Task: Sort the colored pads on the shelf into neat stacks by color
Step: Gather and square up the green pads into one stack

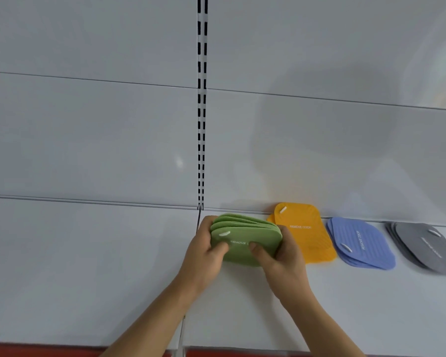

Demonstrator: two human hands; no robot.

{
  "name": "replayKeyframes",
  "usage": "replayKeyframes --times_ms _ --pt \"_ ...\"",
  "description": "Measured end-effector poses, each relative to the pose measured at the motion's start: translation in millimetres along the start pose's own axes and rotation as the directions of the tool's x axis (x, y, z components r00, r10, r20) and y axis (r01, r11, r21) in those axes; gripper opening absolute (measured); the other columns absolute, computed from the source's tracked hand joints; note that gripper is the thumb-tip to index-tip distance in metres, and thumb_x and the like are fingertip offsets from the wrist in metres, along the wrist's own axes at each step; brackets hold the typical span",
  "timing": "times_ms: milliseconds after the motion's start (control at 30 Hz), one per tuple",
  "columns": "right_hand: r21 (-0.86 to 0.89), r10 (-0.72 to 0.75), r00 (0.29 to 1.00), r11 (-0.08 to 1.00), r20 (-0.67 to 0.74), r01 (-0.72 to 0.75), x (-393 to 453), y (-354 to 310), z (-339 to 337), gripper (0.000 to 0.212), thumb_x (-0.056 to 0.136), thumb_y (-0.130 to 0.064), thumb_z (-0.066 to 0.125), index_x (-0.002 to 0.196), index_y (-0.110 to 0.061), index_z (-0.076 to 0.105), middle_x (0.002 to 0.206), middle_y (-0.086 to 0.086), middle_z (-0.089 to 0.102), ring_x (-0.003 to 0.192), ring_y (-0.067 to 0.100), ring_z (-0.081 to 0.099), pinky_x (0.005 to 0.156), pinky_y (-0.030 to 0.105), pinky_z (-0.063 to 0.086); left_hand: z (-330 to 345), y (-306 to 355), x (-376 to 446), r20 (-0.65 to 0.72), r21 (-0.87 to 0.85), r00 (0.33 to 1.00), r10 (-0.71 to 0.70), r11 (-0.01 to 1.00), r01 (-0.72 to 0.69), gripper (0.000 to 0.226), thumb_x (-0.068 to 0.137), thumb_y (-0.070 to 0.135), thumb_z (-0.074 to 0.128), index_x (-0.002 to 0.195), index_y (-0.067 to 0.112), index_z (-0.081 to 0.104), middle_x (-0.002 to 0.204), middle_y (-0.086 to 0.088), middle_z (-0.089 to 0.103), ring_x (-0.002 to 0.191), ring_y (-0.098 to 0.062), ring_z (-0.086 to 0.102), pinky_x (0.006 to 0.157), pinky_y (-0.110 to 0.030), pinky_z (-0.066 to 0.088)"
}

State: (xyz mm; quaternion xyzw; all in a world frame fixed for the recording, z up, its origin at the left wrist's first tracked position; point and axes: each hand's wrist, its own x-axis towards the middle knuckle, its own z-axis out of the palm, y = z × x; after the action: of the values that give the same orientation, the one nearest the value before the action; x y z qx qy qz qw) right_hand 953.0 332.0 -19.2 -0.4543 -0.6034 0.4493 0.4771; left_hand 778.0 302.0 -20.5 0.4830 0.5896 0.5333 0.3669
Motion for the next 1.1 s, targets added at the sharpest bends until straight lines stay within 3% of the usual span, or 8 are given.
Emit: replayKeyframes --times_ms 133,300,400,500,633,800,900,1100 --pt "-0.014 -0.012 1.000 1.000 -0.017 0.012 -3 1 6 0.038 0.091 -0.003 0.073 0.108 -0.035 0.062 0.100 -0.007 0.074 0.096 0.015 0.070 0.083 0.043 0.058 6 -1 0 -0.038 -0.049 0.999 -0.019 0.999 0.017 0.040 0.078 0.013 0.055 0.116 0.025 0.059 0.107 0.010 0.073 0.105 -0.010 0.069 0.089 -0.026 0.054" --pt "-0.083 -0.031 0.999 0.996 0.010 0.031 -6 4 -2 0.040 0.086 0.007 0.071 0.108 -0.025 0.066 0.101 -0.011 0.074 0.097 0.012 0.069 0.080 0.028 0.056 -3 -8 0 -0.021 0.027 0.999 0.025 0.999 -0.025 0.026 0.081 0.016 0.059 0.105 0.024 0.059 0.093 0.012 0.069 0.085 -0.006 0.063 0.076 -0.022 0.048" --pt "-0.084 -0.031 0.999 0.996 -0.018 0.029 -4 4 4 0.028 0.094 -0.003 0.069 0.106 -0.027 0.062 0.091 -0.010 0.070 0.085 0.012 0.065 0.070 0.021 0.050 7 -4 2 -0.041 -0.036 0.999 -0.004 0.999 0.003 0.026 0.084 0.018 0.056 0.109 0.023 0.061 0.100 0.014 0.071 0.098 -0.007 0.065 0.084 -0.022 0.049" --pt "-0.069 -0.038 0.997 0.997 -0.061 0.034 -3 3 7 0.025 0.096 -0.008 0.069 0.108 -0.029 0.061 0.091 -0.012 0.070 0.086 0.012 0.065 0.069 0.020 0.049 11 0 -1 -0.041 -0.082 0.999 -0.019 0.997 0.015 0.028 0.087 0.022 0.053 0.113 0.026 0.062 0.106 0.015 0.071 0.106 -0.007 0.065 0.088 -0.021 0.049" --pt "-0.080 -0.025 0.997 0.997 -0.075 0.019 -6 4 4 0.022 0.094 -0.014 0.072 0.108 -0.028 0.063 0.094 -0.010 0.071 0.089 0.012 0.066 0.071 0.024 0.049 7 -6 -5 -0.008 -0.051 1.000 -0.019 0.999 0.018 0.026 0.091 0.026 0.054 0.115 0.026 0.065 0.110 0.012 0.073 0.112 -0.011 0.066 0.097 -0.031 0.051" --pt "0.013 0.014 0.996 1.000 -0.088 -0.013 -1 2 0 0.032 0.088 -0.007 0.078 0.104 -0.033 0.068 0.093 -0.010 0.075 0.087 0.009 0.068 0.072 0.020 0.052 5 -4 -2 -0.006 -0.023 0.999 -0.037 0.999 0.037 0.026 0.090 0.027 0.054 0.112 0.027 0.067 0.108 0.012 0.074 0.109 -0.010 0.067 0.094 -0.033 0.051" --pt "0.036 0.031 0.998 0.999 -0.058 -0.029 2 1 1 0.031 0.088 -0.004 0.076 0.103 -0.030 0.068 0.093 -0.007 0.076 0.087 0.012 0.070 0.074 0.029 0.055 3 -1 1 0.002 -0.019 0.999 -0.049 0.999 0.049 0.025 0.084 0.025 0.055 0.107 0.028 0.066 0.102 0.008 0.074 0.102 -0.016 0.067 0.089 -0.039 0.051" --pt "0.063 0.030 0.999 0.998 -0.027 -0.028 7 5 1 0.030 0.080 -0.012 0.063 0.105 -0.029 0.064 0.098 -0.001 0.073 0.095 0.022 0.068 0.082 0.045 0.056 4 3 6 0.004 -0.108 0.998 -0.070 0.992 0.070 0.029 0.083 0.023 0.055 0.109 0.022 0.067 0.108 -0.001 0.075 0.111 -0.025 0.065 0.099 -0.044 0.050"
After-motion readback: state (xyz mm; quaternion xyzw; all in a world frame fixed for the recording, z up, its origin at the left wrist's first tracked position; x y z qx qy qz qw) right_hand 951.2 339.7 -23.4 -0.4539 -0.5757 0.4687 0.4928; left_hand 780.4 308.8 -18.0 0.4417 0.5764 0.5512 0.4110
